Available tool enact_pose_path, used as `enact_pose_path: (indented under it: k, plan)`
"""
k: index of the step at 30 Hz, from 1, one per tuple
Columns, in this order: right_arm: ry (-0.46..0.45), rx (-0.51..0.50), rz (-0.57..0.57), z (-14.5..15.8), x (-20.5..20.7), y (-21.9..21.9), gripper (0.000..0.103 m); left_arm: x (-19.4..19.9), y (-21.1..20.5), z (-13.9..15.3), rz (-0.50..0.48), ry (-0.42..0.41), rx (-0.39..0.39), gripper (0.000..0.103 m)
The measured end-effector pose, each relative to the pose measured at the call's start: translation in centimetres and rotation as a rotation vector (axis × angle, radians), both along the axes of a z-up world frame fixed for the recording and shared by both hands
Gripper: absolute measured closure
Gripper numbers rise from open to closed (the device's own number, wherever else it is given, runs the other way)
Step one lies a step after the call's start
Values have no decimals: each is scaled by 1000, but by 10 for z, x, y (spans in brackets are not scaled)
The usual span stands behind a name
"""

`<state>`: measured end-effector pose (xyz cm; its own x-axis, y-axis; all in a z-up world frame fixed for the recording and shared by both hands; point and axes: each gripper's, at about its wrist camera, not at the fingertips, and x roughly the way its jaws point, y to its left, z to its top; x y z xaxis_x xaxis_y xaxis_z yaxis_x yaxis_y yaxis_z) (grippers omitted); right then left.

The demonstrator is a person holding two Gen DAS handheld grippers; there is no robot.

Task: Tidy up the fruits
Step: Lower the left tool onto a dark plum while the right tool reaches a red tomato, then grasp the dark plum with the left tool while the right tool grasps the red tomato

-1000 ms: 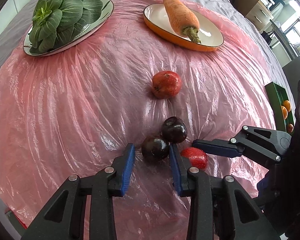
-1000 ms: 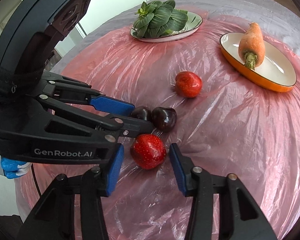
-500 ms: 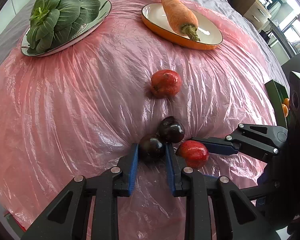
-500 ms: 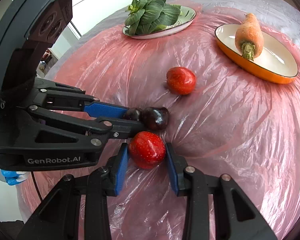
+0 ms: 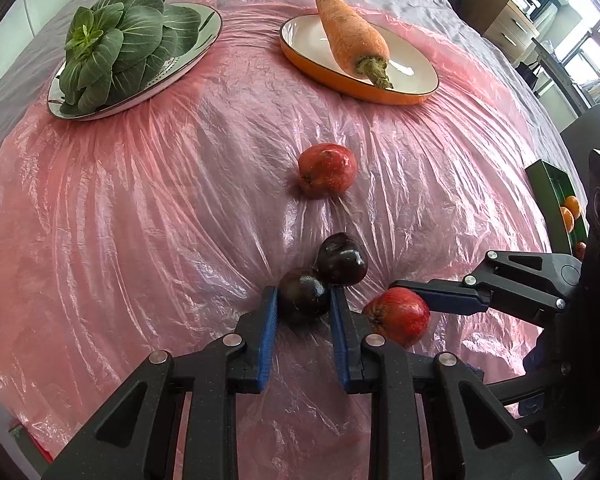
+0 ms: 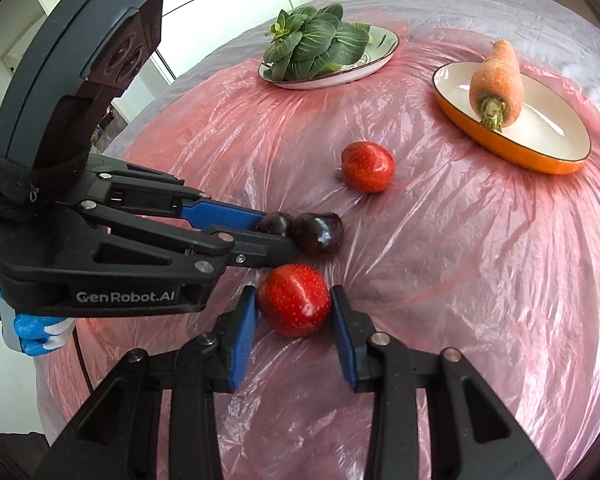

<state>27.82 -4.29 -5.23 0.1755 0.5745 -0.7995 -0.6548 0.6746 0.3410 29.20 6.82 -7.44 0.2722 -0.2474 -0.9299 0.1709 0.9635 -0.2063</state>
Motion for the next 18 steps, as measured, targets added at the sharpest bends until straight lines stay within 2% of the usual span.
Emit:
enact_pose_path:
  k: [18]
  plan:
    - [-1,10,-21,8,-11,-9,51,-13,-4,17,10,-43,14,82]
